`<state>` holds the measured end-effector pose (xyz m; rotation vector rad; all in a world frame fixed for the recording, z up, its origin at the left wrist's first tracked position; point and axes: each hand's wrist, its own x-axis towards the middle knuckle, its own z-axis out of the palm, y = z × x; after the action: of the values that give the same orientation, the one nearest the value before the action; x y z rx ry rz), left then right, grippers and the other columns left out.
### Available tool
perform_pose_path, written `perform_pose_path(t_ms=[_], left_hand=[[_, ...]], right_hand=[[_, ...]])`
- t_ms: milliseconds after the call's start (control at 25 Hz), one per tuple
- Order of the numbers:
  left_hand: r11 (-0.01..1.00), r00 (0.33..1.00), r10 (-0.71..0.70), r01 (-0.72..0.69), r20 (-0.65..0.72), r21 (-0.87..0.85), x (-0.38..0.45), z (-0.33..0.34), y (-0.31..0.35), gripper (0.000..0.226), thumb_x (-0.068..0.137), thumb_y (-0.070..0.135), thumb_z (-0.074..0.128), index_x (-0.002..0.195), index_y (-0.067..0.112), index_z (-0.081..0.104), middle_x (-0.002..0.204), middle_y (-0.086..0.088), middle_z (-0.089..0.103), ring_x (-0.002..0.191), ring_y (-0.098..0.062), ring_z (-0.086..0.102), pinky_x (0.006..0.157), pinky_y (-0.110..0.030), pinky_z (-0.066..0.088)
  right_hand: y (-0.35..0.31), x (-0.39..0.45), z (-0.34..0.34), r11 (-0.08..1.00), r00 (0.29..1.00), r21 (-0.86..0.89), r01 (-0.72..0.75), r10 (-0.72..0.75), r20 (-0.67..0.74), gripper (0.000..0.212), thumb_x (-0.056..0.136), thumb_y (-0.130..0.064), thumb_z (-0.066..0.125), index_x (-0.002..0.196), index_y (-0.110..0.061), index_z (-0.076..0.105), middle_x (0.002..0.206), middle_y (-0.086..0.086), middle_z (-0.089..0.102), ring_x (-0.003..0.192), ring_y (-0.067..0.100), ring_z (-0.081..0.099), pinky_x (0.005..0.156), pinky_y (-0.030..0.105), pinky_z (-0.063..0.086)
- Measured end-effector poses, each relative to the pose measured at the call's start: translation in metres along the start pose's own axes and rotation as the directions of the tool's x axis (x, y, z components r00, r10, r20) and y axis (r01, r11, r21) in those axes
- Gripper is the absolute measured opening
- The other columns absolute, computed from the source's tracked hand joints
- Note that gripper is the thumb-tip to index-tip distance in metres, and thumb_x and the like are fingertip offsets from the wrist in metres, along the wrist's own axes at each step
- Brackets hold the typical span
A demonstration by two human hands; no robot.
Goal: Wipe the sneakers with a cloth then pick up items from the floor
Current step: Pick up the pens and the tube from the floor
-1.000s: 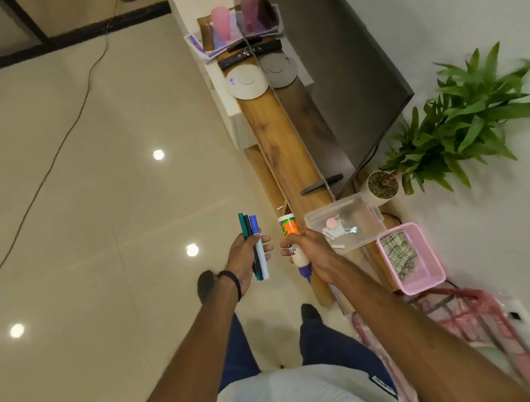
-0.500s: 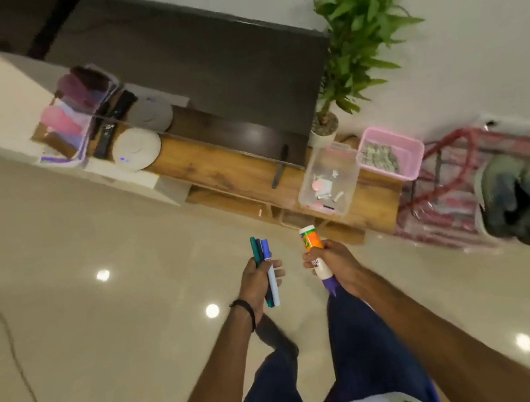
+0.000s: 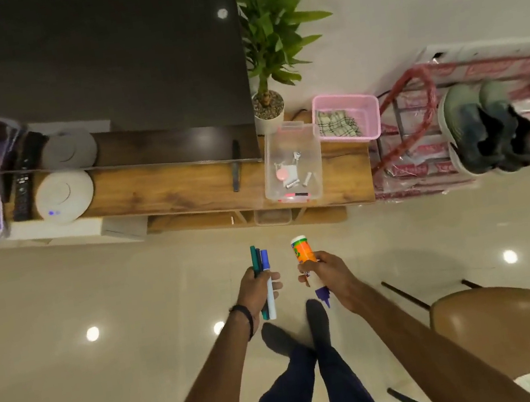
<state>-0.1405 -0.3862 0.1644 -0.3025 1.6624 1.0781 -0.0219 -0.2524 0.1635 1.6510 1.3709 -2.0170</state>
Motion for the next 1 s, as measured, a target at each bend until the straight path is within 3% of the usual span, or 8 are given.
perform_pose_path(t_ms=[200,400,680,920,1000], left_hand=[[0.999,0.999,-0.022,0.023,-0.032,0.025,0.049,0.008,-0.021,0.027,0.105,0.014,0.045,0.131,0.008,0.051,0.108,-0.010,0.069,0.097,-0.027,0.066,0.082,-0.035,0.055],[0.990,0.998,-0.055,0.053,0.015,0.127,0.130,0.018,-0.031,0.028,0.105,0.011,0.046,0.132,0.004,0.050,0.102,-0.012,0.069,0.090,-0.028,0.067,0.079,-0.036,0.055],[0.971,0.998,-0.056,0.049,0.024,0.233,0.275,0.017,-0.045,0.022,0.106,0.010,0.044,0.127,0.009,0.049,0.105,-0.014,0.068,0.094,-0.030,0.067,0.090,-0.043,0.054],[0.962,1.000,-0.001,-0.002,0.008,0.274,0.406,0.029,-0.052,0.024,0.104,0.008,0.048,0.128,0.009,0.049,0.110,-0.015,0.067,0.094,-0.033,0.064,0.091,-0.043,0.050],[0.957,1.000,0.026,-0.021,-0.014,0.288,0.448,0.039,-0.048,0.028,0.104,0.016,0.051,0.131,0.009,0.051,0.122,-0.015,0.065,0.094,-0.031,0.064,0.094,-0.043,0.049]], right_hand=[[0.015,0.046,-0.002,1.000,1.000,-0.001,0.001,-0.001,0.005,0.029,0.086,-0.014,0.074,0.113,-0.011,0.063,0.097,0.007,0.073,0.080,0.020,0.073,0.075,0.032,0.058],[0.047,0.115,0.002,0.999,0.997,0.006,-0.052,0.053,-0.057,0.029,0.083,-0.023,0.077,0.107,-0.017,0.063,0.090,0.006,0.074,0.082,0.022,0.073,0.084,0.040,0.059],[0.101,0.235,0.036,0.999,0.994,-0.016,-0.047,0.045,-0.099,0.035,0.088,-0.041,0.072,0.113,-0.027,0.053,0.103,-0.002,0.067,0.090,0.016,0.068,0.076,0.025,0.054],[0.123,0.362,0.058,0.995,0.991,0.091,0.037,-0.025,-0.132,0.034,0.091,-0.039,0.070,0.115,-0.020,0.056,0.092,0.003,0.072,0.075,0.014,0.067,0.078,0.036,0.057],[0.124,0.402,0.060,0.989,0.989,0.129,0.077,-0.059,-0.132,0.034,0.093,-0.037,0.068,0.118,-0.017,0.055,0.093,0.007,0.073,0.070,0.013,0.066,0.073,0.035,0.058]])
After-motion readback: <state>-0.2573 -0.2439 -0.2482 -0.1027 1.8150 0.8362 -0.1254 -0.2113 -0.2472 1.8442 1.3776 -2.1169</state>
